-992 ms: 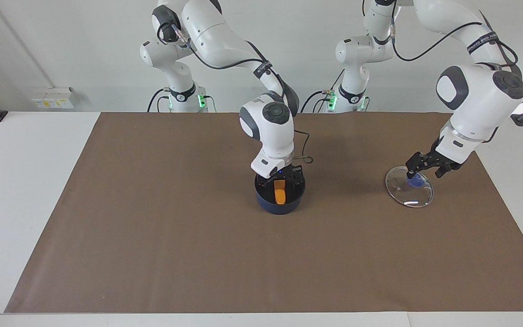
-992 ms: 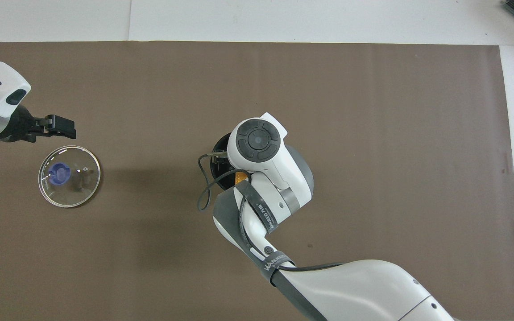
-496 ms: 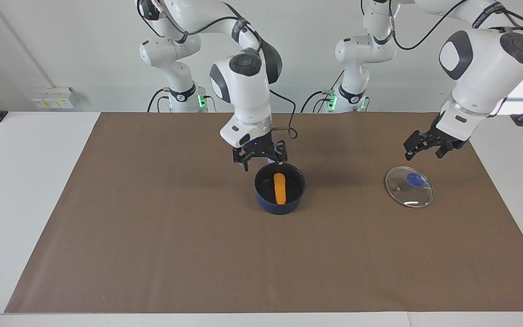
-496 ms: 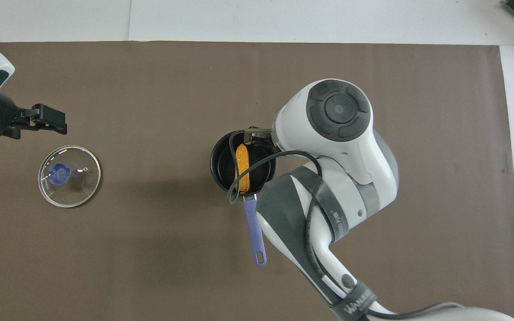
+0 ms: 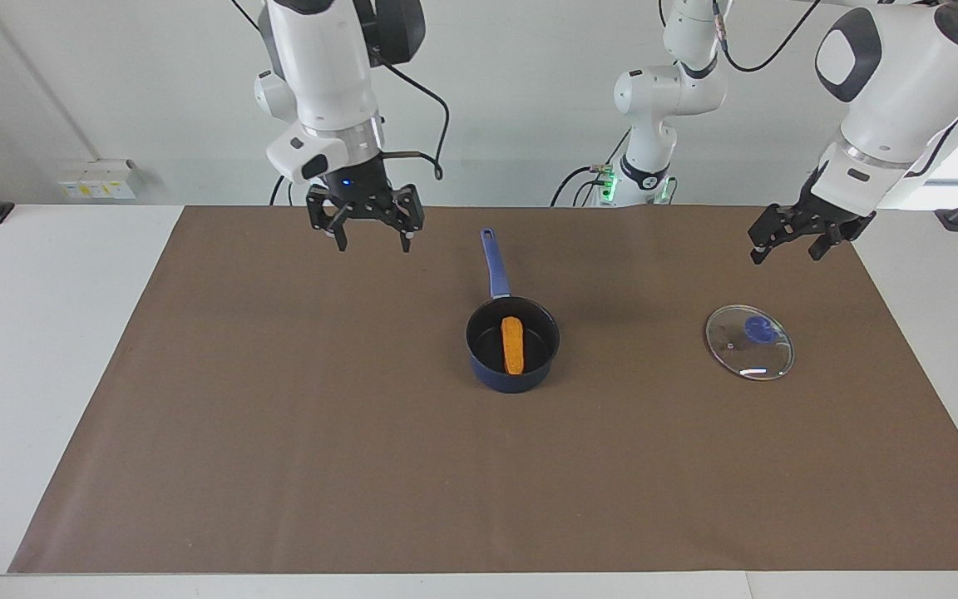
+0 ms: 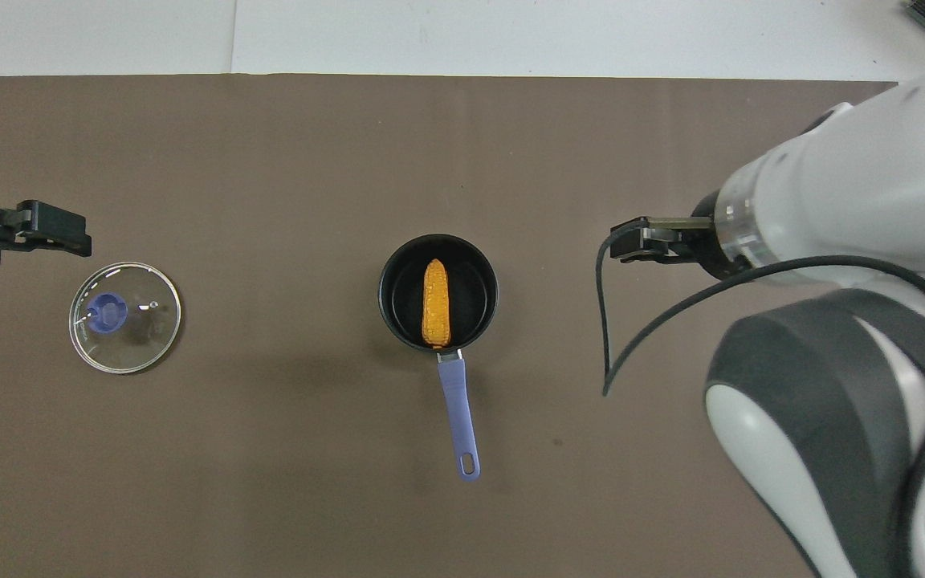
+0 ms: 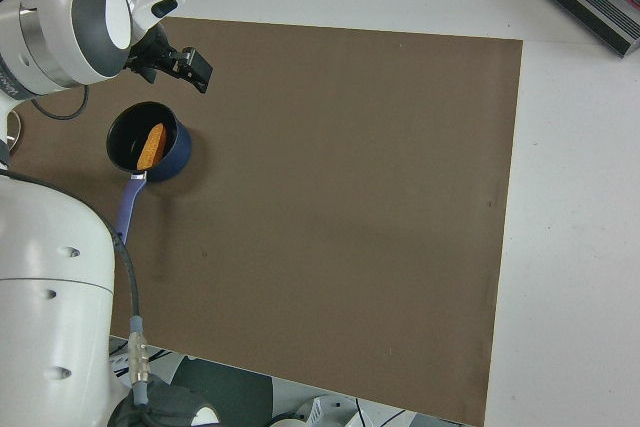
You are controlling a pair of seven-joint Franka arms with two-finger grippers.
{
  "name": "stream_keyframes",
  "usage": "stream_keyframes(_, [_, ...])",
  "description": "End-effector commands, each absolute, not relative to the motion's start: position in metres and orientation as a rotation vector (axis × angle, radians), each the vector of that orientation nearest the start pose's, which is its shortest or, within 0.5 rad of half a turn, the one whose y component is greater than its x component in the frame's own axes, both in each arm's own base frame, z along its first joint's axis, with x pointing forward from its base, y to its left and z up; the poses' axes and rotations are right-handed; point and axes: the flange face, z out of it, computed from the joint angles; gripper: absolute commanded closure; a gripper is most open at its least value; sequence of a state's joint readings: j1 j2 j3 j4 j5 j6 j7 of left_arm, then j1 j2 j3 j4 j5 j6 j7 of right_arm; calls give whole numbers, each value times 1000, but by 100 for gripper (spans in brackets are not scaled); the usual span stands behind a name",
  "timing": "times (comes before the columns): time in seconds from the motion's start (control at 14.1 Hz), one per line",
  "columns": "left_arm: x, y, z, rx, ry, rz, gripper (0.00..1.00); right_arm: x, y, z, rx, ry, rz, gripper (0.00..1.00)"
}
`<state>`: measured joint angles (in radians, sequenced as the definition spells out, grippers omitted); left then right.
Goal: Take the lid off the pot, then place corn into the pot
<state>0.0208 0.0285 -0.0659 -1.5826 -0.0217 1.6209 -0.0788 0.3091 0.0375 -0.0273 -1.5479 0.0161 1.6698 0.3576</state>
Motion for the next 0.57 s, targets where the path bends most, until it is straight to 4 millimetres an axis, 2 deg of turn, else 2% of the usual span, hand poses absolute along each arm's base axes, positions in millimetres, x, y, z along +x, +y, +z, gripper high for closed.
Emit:
stream_keyframes(0.0, [558, -17, 622, -3155, -58, 23, 0, 540, 119, 645, -3110, 76, -68, 0])
stream_keyframes(0.28, [542, -20, 624, -3153, -41, 61, 0, 520, 57, 673, -3110, 96, -18, 0])
stream_keyframes(0.5, [542, -29, 626, -3153, -29, 55, 0, 512, 25, 687, -3110, 117, 13, 0])
